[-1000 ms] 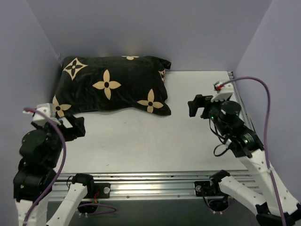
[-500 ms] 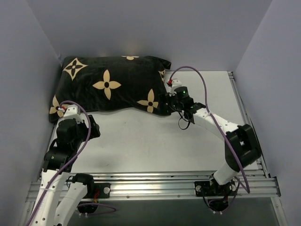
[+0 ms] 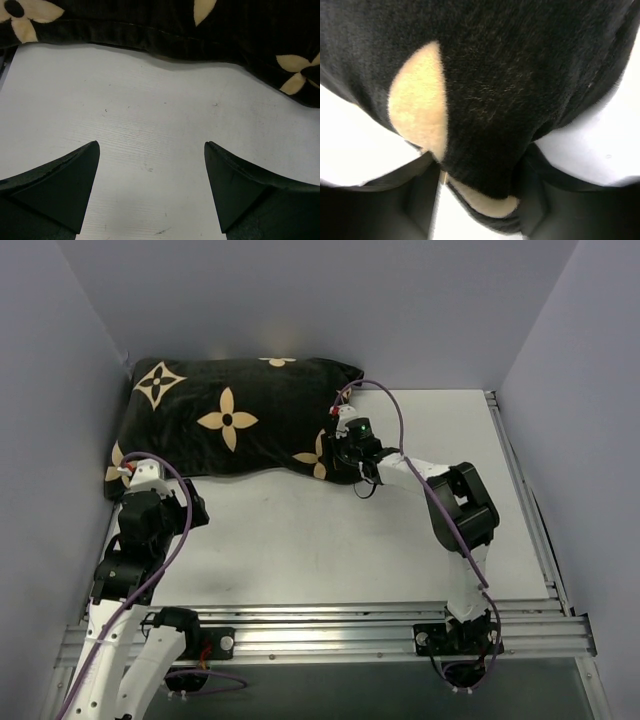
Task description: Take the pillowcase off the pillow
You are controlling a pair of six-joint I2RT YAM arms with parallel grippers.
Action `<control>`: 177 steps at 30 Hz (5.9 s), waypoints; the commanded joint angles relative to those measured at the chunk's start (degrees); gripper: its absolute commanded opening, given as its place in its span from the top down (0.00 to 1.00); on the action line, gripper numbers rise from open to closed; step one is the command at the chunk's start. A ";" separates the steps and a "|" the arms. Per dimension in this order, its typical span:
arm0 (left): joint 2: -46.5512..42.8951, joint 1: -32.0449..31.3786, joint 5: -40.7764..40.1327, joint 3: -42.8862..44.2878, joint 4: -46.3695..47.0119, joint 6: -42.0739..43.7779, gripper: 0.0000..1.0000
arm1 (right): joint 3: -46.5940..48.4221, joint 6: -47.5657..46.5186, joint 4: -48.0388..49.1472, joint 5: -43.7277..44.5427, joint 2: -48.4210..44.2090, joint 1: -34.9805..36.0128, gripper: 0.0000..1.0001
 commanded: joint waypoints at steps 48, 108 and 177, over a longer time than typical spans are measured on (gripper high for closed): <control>11.69 0.97 15.39 -19.50 31.33 -34.70 0.06 | 6.57 -4.89 -27.61 7.72 -24.32 1.75 0.00; 59.49 7.91 47.46 -2.09 66.99 -40.40 0.43 | -9.06 15.14 -15.66 -15.49 -28.42 -3.27 0.00; 42.90 -23.74 19.60 26.49 11.71 -15.27 0.02 | -35.07 30.78 -24.03 -0.02 -62.62 -4.59 0.00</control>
